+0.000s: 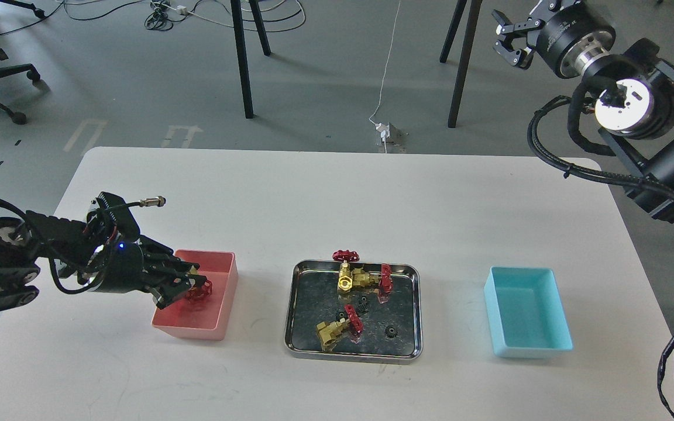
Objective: Place valve in pink box and gear in blue box
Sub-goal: 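Lift the valve and carry it with the left gripper over the pink box, then lower the valve into the pink box, open the left gripper, withdraw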
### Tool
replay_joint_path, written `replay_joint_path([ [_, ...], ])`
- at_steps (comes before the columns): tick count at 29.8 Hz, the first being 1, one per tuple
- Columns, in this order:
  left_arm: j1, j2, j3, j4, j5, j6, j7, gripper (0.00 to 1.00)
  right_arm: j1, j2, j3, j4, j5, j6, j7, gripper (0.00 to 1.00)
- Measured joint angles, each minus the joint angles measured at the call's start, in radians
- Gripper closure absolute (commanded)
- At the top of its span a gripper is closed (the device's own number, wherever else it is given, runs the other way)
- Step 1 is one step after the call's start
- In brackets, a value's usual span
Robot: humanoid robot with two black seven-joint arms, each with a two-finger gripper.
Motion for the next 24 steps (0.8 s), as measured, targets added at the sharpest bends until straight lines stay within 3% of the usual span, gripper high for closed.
replay_joint_path([
  [9,0.015,-0.014,-0.012,0.021,-0.001,0.001,0.000,0.72,-0.004,-0.002,0.000,-0.001,0.000,0.001,0.000,0.00],
  [16,0.017,-0.010,-0.012,0.015,0.002,-0.002,0.000,0.54,-0.009,-0.002,0.002,-0.001,0.001,0.000,0.000,0.00],
  [24,0.018,-0.010,-0.013,0.009,0.002,-0.003,0.000,0.41,-0.018,-0.002,0.002,0.002,0.002,0.001,0.000,0.00],
])
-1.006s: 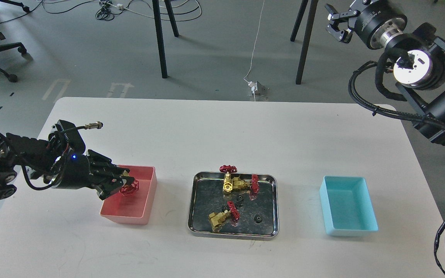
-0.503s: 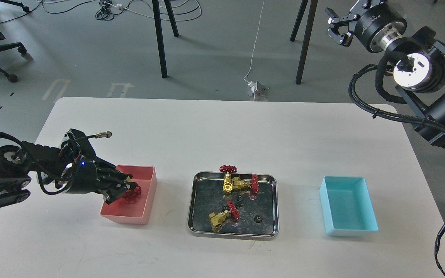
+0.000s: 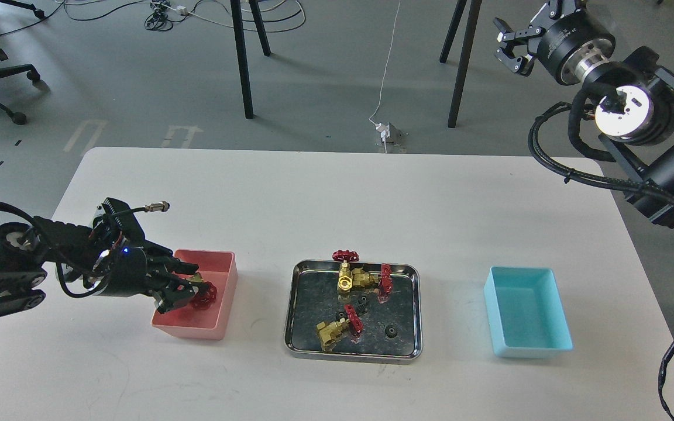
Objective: Place valve in pink box and gear in blue box
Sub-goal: 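Lower the valve into the pink box, open the left gripper, withdraw, then reach the right gripper down to the small dark gear on the tray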
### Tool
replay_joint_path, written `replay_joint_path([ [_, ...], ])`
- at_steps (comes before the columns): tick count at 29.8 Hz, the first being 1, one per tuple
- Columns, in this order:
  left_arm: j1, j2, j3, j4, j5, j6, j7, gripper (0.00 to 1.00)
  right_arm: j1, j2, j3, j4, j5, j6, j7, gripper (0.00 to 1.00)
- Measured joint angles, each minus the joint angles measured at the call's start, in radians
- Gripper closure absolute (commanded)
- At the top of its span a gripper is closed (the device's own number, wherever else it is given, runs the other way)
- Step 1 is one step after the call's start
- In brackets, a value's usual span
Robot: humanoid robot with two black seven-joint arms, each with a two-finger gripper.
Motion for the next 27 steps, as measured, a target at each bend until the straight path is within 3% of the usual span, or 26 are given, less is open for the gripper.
replay_joint_path([
  [4,-0.003,0.014,-0.037,-0.011,0.000,0.000,0.000,0.38,-0.004,-0.001,-0.011,0.007,-0.007,0.018,-0.002,0.00],
  [8,-0.012,0.089,-0.168,-0.055,-0.025,-0.040,0.000,0.36,0.010,-0.005,-0.067,0.013,-0.057,0.090,-0.025,0.00],
  [15,-0.040,0.196,-0.542,-0.141,-0.328,-0.305,0.000,0.33,0.130,-0.023,-0.267,0.015,-0.541,0.317,-0.003,0.00],
  [19,-0.010,0.179,-0.768,-0.193,-0.681,-0.425,0.000,0.32,0.194,-0.018,-0.467,0.120,-0.822,0.336,0.025,0.00],
  [27,0.043,0.050,-1.012,-0.233,-1.235,-0.575,0.000,0.30,0.369,0.049,-1.021,0.431,-1.203,0.337,0.074,0.00],
])
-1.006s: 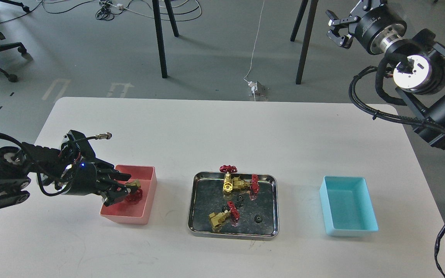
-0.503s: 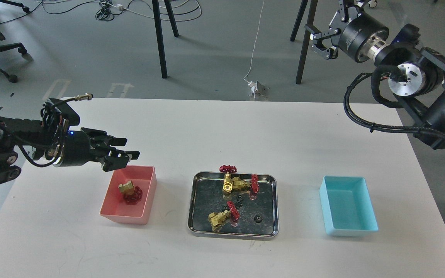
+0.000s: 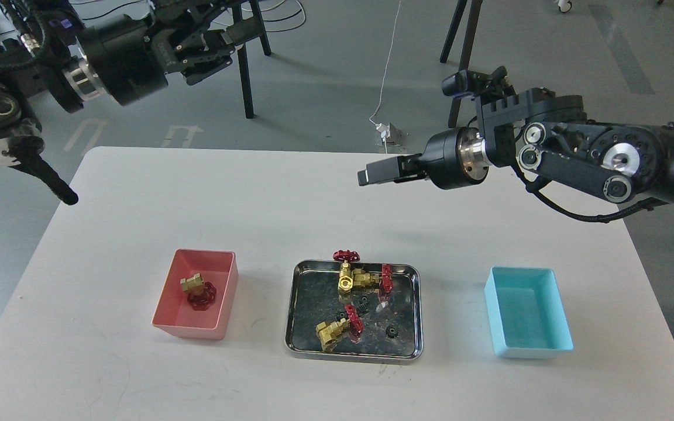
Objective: Place valve in pink box and gear in blue box
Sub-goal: 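Reach the right gripper down to the small dark gear on the tray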
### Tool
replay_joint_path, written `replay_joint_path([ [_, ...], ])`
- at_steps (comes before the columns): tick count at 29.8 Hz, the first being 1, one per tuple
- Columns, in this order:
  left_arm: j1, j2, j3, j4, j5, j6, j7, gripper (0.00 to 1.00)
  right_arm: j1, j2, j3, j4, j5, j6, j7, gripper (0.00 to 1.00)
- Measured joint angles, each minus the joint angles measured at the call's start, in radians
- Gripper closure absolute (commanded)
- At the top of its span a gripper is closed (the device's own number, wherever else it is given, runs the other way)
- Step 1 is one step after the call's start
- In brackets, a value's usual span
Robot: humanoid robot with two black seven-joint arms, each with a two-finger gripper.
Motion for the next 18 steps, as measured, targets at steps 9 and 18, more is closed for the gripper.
replay_joint_path([
  [9,0.101,-0.094,-0.078,0.004,-0.063,-0.003,0.000,0.30,0.047,0.255,-0.310,0.053,-0.135,0.000,-0.006,0.26],
  [18,0.135,-0.082,-0.081,0.002,-0.061,-0.010,0.000,0.29,0.037,0.315,-0.351,-0.006,-0.168,0.000,-0.019,0.41],
])
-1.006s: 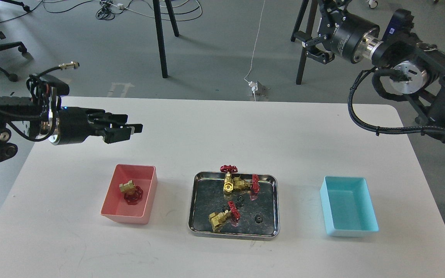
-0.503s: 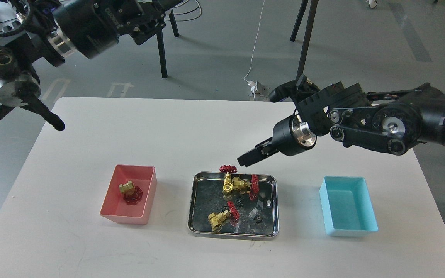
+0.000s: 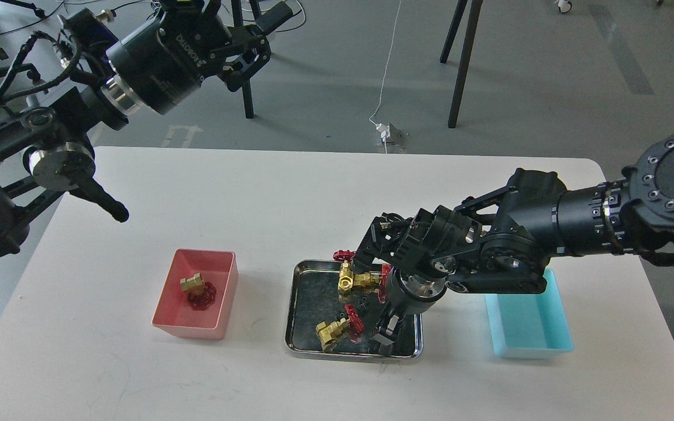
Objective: Place valve in pink box and gear in blue box
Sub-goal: 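Reach the right gripper down to the small dark gear on the tray, then close the right gripper on the dark gear and lift it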
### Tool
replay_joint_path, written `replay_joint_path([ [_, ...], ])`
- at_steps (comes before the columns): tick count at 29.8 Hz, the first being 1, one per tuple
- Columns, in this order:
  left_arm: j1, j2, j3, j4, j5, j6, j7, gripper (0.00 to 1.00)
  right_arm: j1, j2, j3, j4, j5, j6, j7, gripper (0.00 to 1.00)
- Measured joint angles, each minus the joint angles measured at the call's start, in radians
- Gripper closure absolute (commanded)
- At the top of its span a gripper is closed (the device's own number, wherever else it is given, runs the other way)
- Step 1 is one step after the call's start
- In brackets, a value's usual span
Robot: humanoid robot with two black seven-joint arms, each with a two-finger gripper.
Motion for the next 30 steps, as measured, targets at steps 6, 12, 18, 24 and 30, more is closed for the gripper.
replay_joint_path([
  [6,0.003,-0.009,0.000,0.001,0.000,0.004,0.000,0.29,-0.009,0.001,-0.029,-0.019,-0.005,0.000,0.000,0.41],
  [12,0.009,-0.011,0.000,0.002,0.000,0.004,0.000,0.29,-0.031,0.001,-0.031,-0.019,-0.003,0.000,0.000,0.41],
  [18,0.018,-0.012,0.000,0.006,0.000,0.003,0.000,0.29,-0.039,0.001,-0.030,-0.021,0.004,0.000,0.001,0.42],
  [24,0.035,-0.013,0.000,0.007,0.000,0.002,0.000,0.28,-0.042,0.001,-0.028,-0.018,0.011,0.000,0.003,0.43],
  [30,0.039,-0.015,0.000,0.007,0.000,0.001,0.000,0.28,-0.065,0.001,-0.029,-0.017,0.013,-0.021,0.004,0.44],
])
